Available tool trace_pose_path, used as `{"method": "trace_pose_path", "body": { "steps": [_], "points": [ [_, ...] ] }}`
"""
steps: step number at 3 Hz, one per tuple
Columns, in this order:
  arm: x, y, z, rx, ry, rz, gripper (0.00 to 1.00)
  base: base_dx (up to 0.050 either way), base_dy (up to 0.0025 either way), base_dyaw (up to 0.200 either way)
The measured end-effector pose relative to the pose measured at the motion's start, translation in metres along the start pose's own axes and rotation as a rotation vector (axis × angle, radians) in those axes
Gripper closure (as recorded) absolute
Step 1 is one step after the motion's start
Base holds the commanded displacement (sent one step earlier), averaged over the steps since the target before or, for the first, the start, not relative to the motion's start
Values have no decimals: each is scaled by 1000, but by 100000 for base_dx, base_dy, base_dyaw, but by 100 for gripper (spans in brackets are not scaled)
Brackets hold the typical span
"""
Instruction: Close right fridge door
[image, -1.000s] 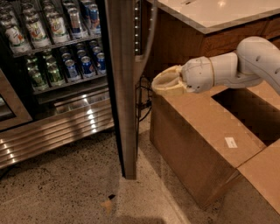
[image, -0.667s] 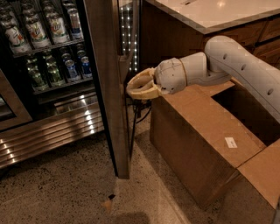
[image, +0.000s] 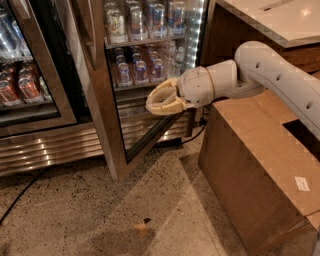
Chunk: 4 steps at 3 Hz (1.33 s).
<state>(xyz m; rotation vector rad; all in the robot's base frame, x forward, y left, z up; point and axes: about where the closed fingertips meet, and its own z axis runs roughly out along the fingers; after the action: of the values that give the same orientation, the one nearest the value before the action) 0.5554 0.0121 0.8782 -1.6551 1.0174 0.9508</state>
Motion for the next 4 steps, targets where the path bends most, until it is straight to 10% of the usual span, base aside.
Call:
{"method": "trace_pose_path", "body": {
  "steps": [3,4],
  "points": [
    [7,-10,29,293,153,94,100,0,0,0],
    [7,-10,29,293,153,94,100,-11,18,19213]
  ]
}}
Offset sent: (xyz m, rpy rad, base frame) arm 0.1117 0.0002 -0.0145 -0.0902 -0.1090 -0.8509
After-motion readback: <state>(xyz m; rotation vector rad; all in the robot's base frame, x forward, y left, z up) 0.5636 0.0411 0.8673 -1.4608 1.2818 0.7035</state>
